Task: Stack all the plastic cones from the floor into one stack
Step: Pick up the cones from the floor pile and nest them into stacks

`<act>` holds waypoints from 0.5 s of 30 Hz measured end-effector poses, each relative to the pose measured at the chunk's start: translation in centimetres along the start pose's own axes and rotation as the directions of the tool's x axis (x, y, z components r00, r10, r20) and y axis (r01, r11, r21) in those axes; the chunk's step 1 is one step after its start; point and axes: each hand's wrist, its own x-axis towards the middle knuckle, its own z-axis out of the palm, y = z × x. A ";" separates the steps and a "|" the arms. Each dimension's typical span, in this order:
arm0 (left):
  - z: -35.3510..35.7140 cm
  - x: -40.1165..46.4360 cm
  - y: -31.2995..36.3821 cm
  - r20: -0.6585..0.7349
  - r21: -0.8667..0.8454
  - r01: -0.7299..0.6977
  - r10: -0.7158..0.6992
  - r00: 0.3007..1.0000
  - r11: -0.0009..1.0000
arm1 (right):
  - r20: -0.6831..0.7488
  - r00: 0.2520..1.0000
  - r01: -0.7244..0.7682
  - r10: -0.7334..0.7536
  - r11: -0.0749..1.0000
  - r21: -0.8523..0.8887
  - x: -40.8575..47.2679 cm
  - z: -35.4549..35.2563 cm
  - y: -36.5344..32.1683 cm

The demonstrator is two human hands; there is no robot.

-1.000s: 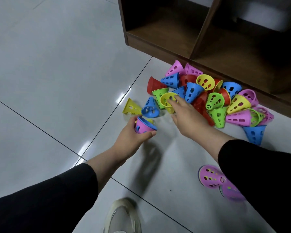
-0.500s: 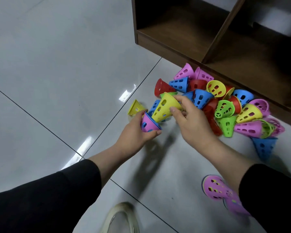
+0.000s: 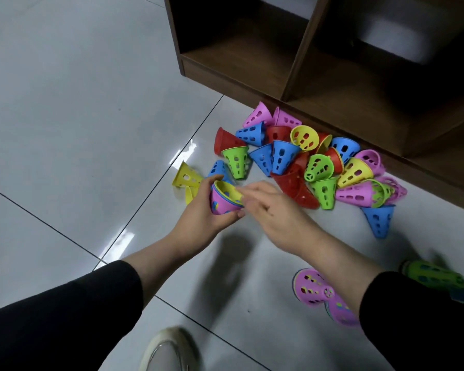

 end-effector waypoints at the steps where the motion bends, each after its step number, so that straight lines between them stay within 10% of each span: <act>1: 0.1 0.0 0.0 -0.012 0.009 0.000 0.000 1.000 1.000 | -0.156 0.987 -0.044 0.031 0.996 -0.082 0.2 -1.1 1.0; 4: 0.3 0.0 -0.3 -0.023 0.063 -0.001 0.002 1.000 0.998 | -0.412 0.902 -0.311 0.130 0.857 -0.410 0.0 -4.1 4.5; 8: 0.4 -0.3 -1.0 -0.005 0.055 0.032 -0.032 0.999 0.998 | -0.170 0.956 -0.289 0.240 0.651 -0.702 -1.4 -5.1 8.7; 15: 0.9 -0.9 -1.9 0.045 0.086 0.055 -0.059 0.997 0.995 | -0.194 0.973 -0.220 0.127 0.774 -0.594 -1.1 -4.2 8.3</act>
